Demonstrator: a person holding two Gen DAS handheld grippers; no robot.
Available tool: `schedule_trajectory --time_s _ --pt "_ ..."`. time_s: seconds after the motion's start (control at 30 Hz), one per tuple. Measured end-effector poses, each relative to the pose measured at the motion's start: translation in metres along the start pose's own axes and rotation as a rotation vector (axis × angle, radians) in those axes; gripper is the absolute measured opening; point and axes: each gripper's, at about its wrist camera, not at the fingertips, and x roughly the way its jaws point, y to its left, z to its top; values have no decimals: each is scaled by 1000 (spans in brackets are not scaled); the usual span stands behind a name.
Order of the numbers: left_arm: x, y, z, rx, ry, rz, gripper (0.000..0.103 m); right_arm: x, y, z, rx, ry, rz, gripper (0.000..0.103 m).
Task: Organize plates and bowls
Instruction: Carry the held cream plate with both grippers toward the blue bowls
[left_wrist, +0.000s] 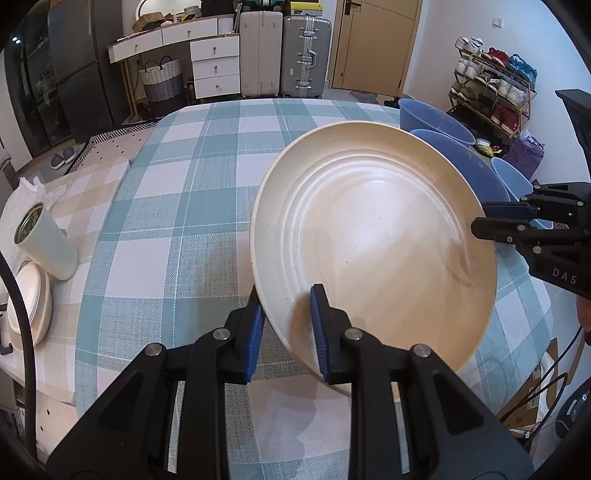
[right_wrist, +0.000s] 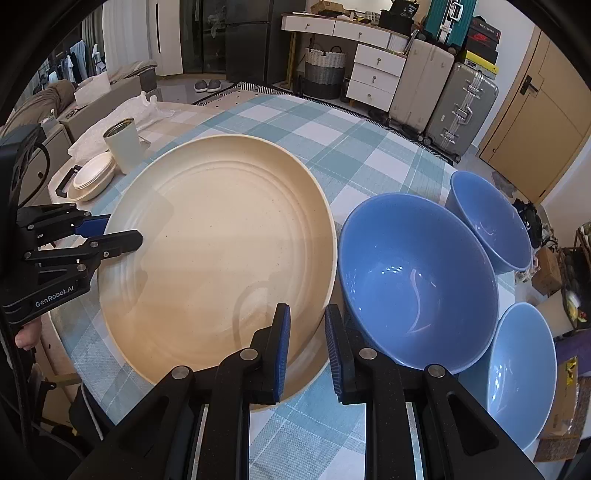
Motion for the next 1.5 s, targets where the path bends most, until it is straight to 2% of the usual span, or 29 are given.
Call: schedule_trajectory --time_s 0.53,1.17,1.5 --pt "25 -8 -1 32 17 10 21 15 -3 -8 1 33 -28 20" --pt "38 -6 -4 44 45 15 22 35 4 -4 -28 72 -71 21" --pt "43 -17 -7 72 47 22 23 47 0 -5 -24 94 -89 21"
